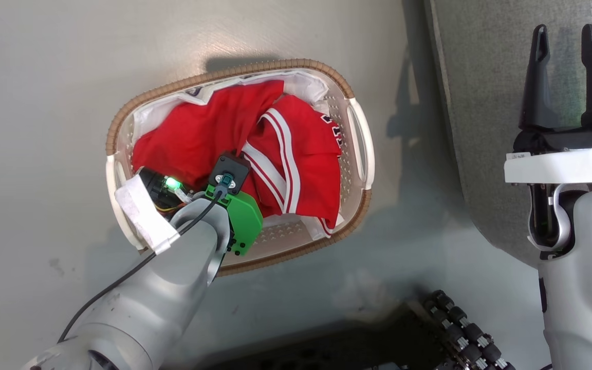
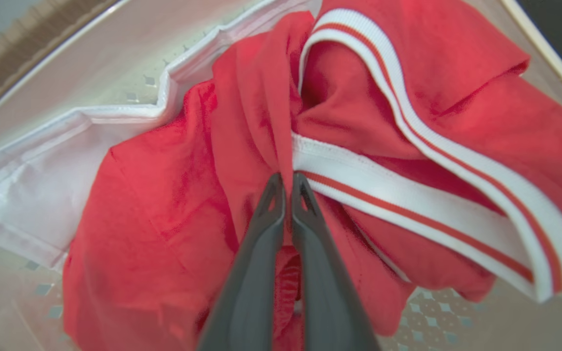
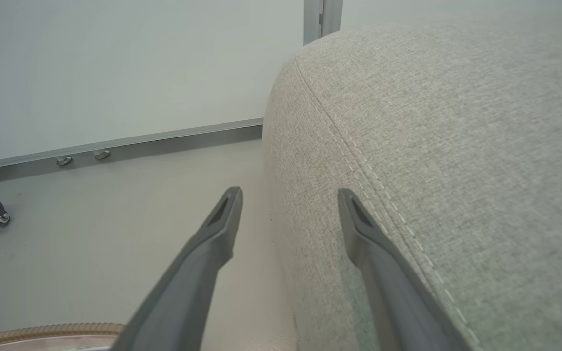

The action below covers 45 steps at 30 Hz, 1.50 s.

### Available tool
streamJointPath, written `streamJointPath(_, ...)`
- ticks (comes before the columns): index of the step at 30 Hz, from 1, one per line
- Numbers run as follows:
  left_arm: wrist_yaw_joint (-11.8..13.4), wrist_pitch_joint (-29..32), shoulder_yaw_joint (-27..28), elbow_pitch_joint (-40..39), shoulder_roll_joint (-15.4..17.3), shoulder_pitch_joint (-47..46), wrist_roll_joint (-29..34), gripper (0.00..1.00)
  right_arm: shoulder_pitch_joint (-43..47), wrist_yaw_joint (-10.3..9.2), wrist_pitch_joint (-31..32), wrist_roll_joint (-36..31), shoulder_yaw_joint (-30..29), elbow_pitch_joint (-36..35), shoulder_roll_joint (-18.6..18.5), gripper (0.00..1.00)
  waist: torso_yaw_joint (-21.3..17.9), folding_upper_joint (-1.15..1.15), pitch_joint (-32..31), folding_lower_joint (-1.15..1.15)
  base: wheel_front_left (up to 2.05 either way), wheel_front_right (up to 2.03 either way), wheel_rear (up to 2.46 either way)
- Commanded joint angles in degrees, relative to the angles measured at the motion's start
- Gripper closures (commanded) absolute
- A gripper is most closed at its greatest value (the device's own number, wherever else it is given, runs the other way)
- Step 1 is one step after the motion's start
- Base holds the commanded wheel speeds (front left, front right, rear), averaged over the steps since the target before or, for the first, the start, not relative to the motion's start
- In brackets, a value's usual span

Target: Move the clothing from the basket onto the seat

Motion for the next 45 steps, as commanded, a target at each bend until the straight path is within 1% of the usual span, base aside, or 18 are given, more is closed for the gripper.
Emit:
streamJointPath(1, -0.48, -0.57, 0.12, -0.21, 0.36, 0.74, -0.71, 1.00, 0.43, -0.04, -0.28, -0.50, -0.21, 0.39, -0.19, 0.00, 0.58, 0.00, -1.64, 0.00, 0.00, 0.00, 0.00)
streamJointPath(4, -1.23, -0.96, 0.46, -0.80, 0.35, 1.77, -0.77, 1.00, 1.06, -0.04, -0.28, -1.14, -0.48, 1.02, -0.19, 0.00, 1.25, 0.00, -3.71, 0.00, 0.00, 0.00, 0.00)
streamJointPath(6, -1.28, -0.96, 1.26, -2.45, 0.35, 2.19, -0.28, 1.00, 1.62, -0.04, -0.28, -1.61, -0.65, 1.47, -0.18, 0.00, 1.81, 0.00, -5.38, 0.00, 0.00, 0.00, 0.00)
streamJointPath(9, -1.18, -0.97, 3.64, -6.83, 1.36, 4.51, 0.55, 1.00, 2.58, -0.04, -0.28, -2.34, -0.96, 2.37, -0.18, 0.00, 2.72, 0.00, -8.50, 0.00, 0.00, 0.00, 0.00)
streamJointPath(16, -1.95, -0.99, 9.65, -17.28, 3.78, 11.32, 3.92, 1.00, 5.90, -0.04, -0.28, -4.29, -1.34, 4.33, -0.20, 0.00, 4.61, 0.00, -16.32, 0.00, 0.00, 0.00, 0.00)
streamJointPath(26, -2.82, -1.00, 16.67, -28.74, 5.76, 20.24, 10.50, 1.00, 11.11, -0.04, -0.28, -5.67, -1.30, 6.73, -0.20, 0.00, 5.17, 0.00, -26.06, 0.00, 0.00, 0.00, 0.00)
streamJointPath(32, -3.18, -1.01, 19.04, -33.81, 6.52, 23.77, 14.00, 1.00, 13.49, -0.04, -0.28, -6.48, -1.76, 7.49, -0.20, 0.00, 5.22, 0.00, -30.03, 0.00, 0.00, 0.00, 0.00)
streamJointPath(39, -3.69, -1.01, 21.58, -40.31, 6.85, 27.34, 16.43, 1.00, 15.41, -0.04, -0.28, -7.05, -1.58, 7.79, -0.19, 0.00, 5.32, 0.00, -33.95, 0.00, 0.00, 0.00, 0.00)
streamJointPath(42, -3.47, -1.02, 22.56, -43.61, 7.46, 28.08, 17.89, 1.00, 16.13, -0.04, -0.28, -7.11, -1.16, 7.89, -0.19, 0.00, 5.36, 0.00, -35.48, 0.00, 0.00, 0.00, 0.00)
streamJointPath(45, -3.82, -1.02, 23.52, -45.78, 8.02, 28.30, 18.62, 1.00, 16.57, -0.04, -0.28, -7.26, -0.92, 7.92, -0.20, 0.00, 5.48, 0.00, -36.59, 0.00, 0.00, 0.00, 0.00)
